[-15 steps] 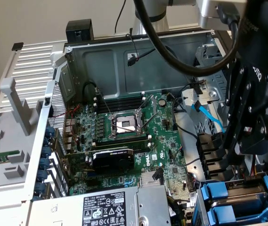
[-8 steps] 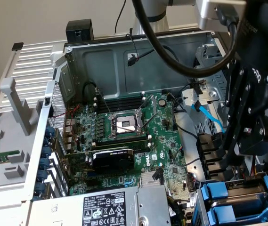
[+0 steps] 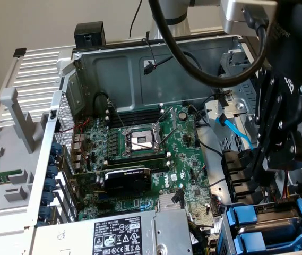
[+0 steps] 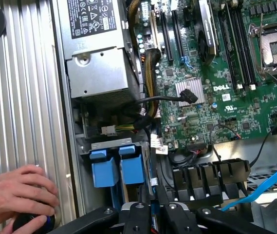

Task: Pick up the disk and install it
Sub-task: 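Insert the second disk wire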

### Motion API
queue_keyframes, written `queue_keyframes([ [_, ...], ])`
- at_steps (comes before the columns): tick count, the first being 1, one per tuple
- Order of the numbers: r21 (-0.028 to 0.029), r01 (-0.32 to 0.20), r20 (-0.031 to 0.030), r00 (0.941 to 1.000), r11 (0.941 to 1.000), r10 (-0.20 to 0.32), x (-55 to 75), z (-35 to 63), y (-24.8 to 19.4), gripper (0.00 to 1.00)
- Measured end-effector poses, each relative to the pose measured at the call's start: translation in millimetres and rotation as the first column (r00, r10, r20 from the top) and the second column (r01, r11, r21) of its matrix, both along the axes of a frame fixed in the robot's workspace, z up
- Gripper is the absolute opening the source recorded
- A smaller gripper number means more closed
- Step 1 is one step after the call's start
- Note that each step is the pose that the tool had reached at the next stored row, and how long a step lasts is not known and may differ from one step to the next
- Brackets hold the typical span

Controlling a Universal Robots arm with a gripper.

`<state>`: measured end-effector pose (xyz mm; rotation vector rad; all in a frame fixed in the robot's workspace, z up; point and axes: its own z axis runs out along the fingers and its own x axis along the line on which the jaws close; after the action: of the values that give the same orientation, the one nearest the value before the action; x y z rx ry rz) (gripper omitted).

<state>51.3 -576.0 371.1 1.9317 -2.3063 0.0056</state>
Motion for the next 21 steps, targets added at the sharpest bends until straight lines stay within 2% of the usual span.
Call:
queue_keyframes([
  [12,0.0001,0.0,0.0,1.0,1.0,0.0,0.0,0.0,0.0,0.16],
  [13,0.0017,0.0,0.0,1.0,1.0,0.0,0.0,0.0,-0.4,0.16],
  [15,0.0116,0.0,0.0,1.0,0.9999,0.0,0.0,0.0,-1.5,0.16],
  [17,0.0269,0.0,0.0001,1.0,0.9996,0.0,0.1,0.0,-3.9,0.16],
  [18,0.034,0.0,0.0001,1.0,0.9994,0.0,0.1,0.0,-6.2,0.16],
  [21,0.0487,0.0,0.0001,1.0,0.9988,0.0,0.1,0.0,-13.2,0.16],
])
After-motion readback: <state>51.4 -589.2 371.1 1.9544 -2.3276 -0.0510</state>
